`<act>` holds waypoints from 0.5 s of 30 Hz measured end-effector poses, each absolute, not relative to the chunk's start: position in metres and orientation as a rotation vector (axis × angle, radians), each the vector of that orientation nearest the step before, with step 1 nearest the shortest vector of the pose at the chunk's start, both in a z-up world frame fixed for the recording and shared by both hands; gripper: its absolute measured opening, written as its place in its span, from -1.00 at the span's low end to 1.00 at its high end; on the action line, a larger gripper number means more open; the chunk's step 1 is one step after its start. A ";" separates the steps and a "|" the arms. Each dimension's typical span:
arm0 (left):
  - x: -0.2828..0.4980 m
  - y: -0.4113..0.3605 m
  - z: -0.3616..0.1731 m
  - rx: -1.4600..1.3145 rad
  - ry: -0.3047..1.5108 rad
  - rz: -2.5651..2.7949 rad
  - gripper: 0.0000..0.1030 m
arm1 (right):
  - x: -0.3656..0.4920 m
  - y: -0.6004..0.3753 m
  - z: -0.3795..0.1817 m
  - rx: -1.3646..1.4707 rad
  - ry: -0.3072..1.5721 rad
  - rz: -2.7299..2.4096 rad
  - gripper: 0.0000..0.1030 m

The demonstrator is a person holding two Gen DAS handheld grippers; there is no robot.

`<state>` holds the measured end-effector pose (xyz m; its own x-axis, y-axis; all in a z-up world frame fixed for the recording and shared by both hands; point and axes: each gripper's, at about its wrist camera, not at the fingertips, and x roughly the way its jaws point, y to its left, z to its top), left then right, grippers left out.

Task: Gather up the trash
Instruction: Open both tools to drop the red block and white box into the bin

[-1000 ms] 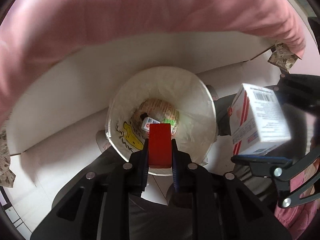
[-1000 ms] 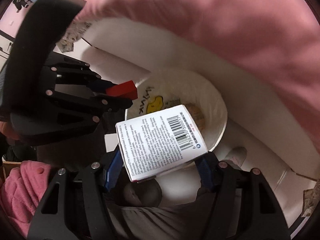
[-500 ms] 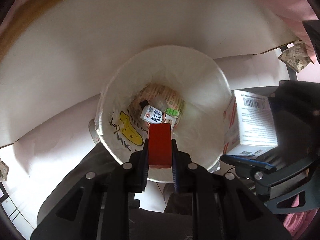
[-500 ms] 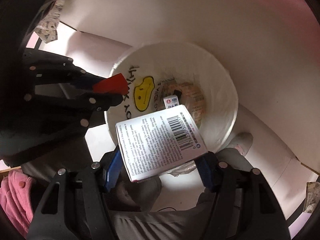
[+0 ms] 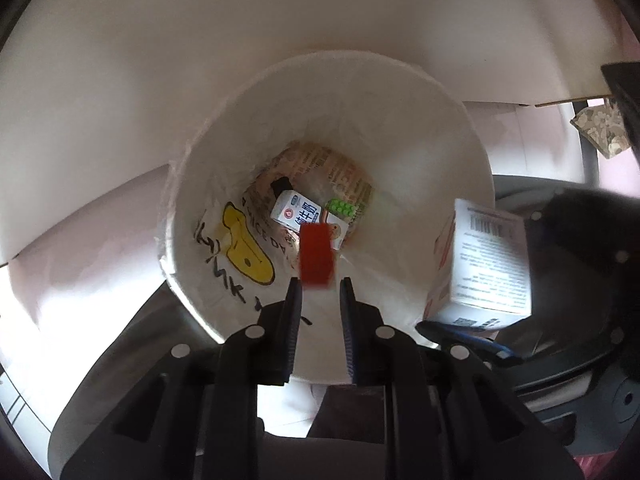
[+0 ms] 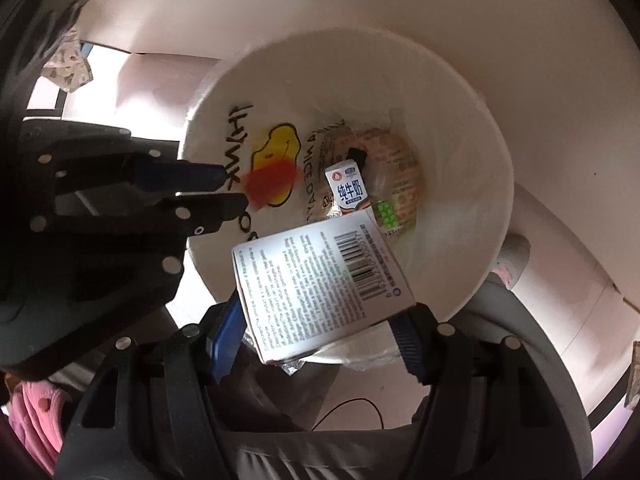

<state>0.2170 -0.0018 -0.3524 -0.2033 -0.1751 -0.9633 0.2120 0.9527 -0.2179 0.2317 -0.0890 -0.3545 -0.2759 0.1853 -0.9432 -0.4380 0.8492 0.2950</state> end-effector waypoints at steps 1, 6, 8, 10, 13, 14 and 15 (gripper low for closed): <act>0.217 -0.002 -0.354 0.025 1.745 -0.351 -0.57 | 0.233 -0.089 -0.357 -0.198 1.753 0.600 0.30; 0.218 -0.002 -0.364 0.012 1.768 -0.333 -0.35 | 0.235 -0.088 -0.373 -0.211 1.803 0.566 0.32; 0.217 -0.002 -0.365 0.003 1.773 -0.335 -0.34 | 0.234 -0.088 -0.374 -0.211 1.803 0.568 0.32; 0.217 -0.002 -0.363 0.004 1.772 -0.332 -0.31 | 0.234 -0.089 -0.373 -0.212 1.805 0.568 0.32; 0.213 -0.001 -0.360 0.008 1.764 -0.336 -0.30 | 0.233 -0.089 -0.370 -0.207 1.795 0.574 0.32; 0.211 -0.001 -0.357 0.012 1.760 -0.342 -0.29 | 0.232 -0.089 -0.366 -0.206 1.789 0.580 0.32; 0.210 0.000 -0.353 0.015 1.755 -0.344 -0.29 | 0.231 -0.090 -0.363 -0.205 1.785 0.584 0.32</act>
<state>0.2099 -0.0003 -0.3533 -0.2162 -0.1777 -0.9600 0.1982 0.9548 -0.2214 0.2306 -0.0899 -0.3626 -0.2974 0.1591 -0.9414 -0.4277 0.8593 0.2804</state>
